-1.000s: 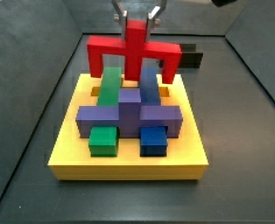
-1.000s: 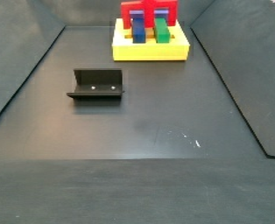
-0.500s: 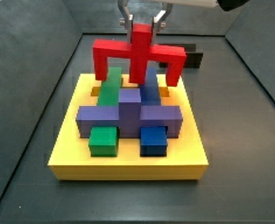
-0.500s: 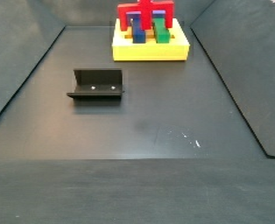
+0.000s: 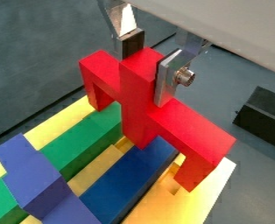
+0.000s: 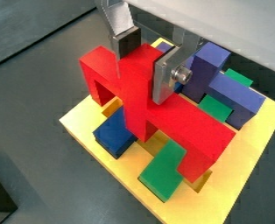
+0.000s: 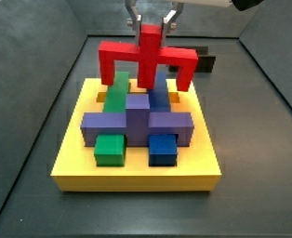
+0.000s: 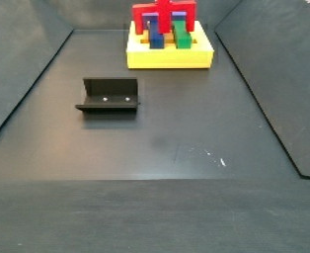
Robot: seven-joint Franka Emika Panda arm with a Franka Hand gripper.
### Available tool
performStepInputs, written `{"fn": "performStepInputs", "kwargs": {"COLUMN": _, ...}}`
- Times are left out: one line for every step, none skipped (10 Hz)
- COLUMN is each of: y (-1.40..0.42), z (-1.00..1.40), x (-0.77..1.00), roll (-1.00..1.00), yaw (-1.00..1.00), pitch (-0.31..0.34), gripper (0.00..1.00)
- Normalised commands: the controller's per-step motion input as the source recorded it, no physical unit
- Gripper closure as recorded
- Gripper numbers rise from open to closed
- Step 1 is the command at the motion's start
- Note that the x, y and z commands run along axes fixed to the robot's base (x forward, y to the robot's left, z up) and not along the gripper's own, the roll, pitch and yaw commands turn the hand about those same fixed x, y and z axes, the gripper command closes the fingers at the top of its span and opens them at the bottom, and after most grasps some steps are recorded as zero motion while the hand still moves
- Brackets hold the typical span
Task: Pick up the red object. Move up. Move to above the board. Insert the red object.
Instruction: Insert the red object.
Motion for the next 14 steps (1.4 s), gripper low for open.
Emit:
{"fn": "performStepInputs", "kwargs": {"y": 0.0, "z": 0.13, "x": -0.24, "roll": -0.1, "yaw": 0.0, "pitch": -0.053, "gripper": 1.0}}
{"fn": "performStepInputs", "kwargs": {"y": 0.0, "z": 0.03, "x": -0.27, "roll": -0.13, "yaw": 0.0, "pitch": -0.106, "gripper": 1.0}}
{"fn": "performStepInputs", "kwargs": {"y": 0.0, "z": 0.0, "x": -0.18, "roll": -0.13, "yaw": 0.0, "pitch": -0.104, "gripper": 1.0}}
{"fn": "performStepInputs", "kwargs": {"y": 0.0, "z": -0.17, "x": 0.0, "roll": -0.05, "yaw": 0.02, "pitch": -0.084, "gripper": 1.0}}
{"fn": "performStepInputs", "kwargs": {"y": 0.0, "z": -0.33, "x": 0.02, "roll": -0.07, "yaw": 0.01, "pitch": -0.091, "gripper": 1.0}}
{"fn": "performStepInputs", "kwargs": {"y": 0.0, "z": -0.3, "x": 0.0, "roll": -0.06, "yaw": 0.0, "pitch": -0.087, "gripper": 1.0}}
{"fn": "performStepInputs", "kwargs": {"y": 0.0, "z": -0.29, "x": 0.0, "roll": -0.04, "yaw": 0.0, "pitch": -0.09, "gripper": 1.0}}
{"fn": "performStepInputs", "kwargs": {"y": 0.0, "z": -0.28, "x": 0.0, "roll": -0.03, "yaw": 0.0, "pitch": -0.084, "gripper": 1.0}}
{"fn": "performStepInputs", "kwargs": {"y": 0.0, "z": -0.25, "x": 0.02, "roll": 0.0, "yaw": 0.0, "pitch": -0.05, "gripper": 1.0}}
{"fn": "performStepInputs", "kwargs": {"y": 0.0, "z": -0.13, "x": 0.0, "roll": 0.1, "yaw": 0.0, "pitch": -0.014, "gripper": 1.0}}
{"fn": "performStepInputs", "kwargs": {"y": 0.0, "z": -0.04, "x": 0.0, "roll": 0.17, "yaw": 0.0, "pitch": 0.0, "gripper": 1.0}}
{"fn": "performStepInputs", "kwargs": {"y": 0.0, "z": -0.1, "x": 0.0, "roll": 0.15, "yaw": 0.0, "pitch": -0.003, "gripper": 1.0}}
{"fn": "performStepInputs", "kwargs": {"y": -0.04, "z": -0.19, "x": 0.06, "roll": 0.2, "yaw": 0.11, "pitch": 0.0, "gripper": 1.0}}
{"fn": "performStepInputs", "kwargs": {"y": -0.09, "z": -0.19, "x": 0.04, "roll": 0.23, "yaw": 0.15, "pitch": 0.0, "gripper": 1.0}}
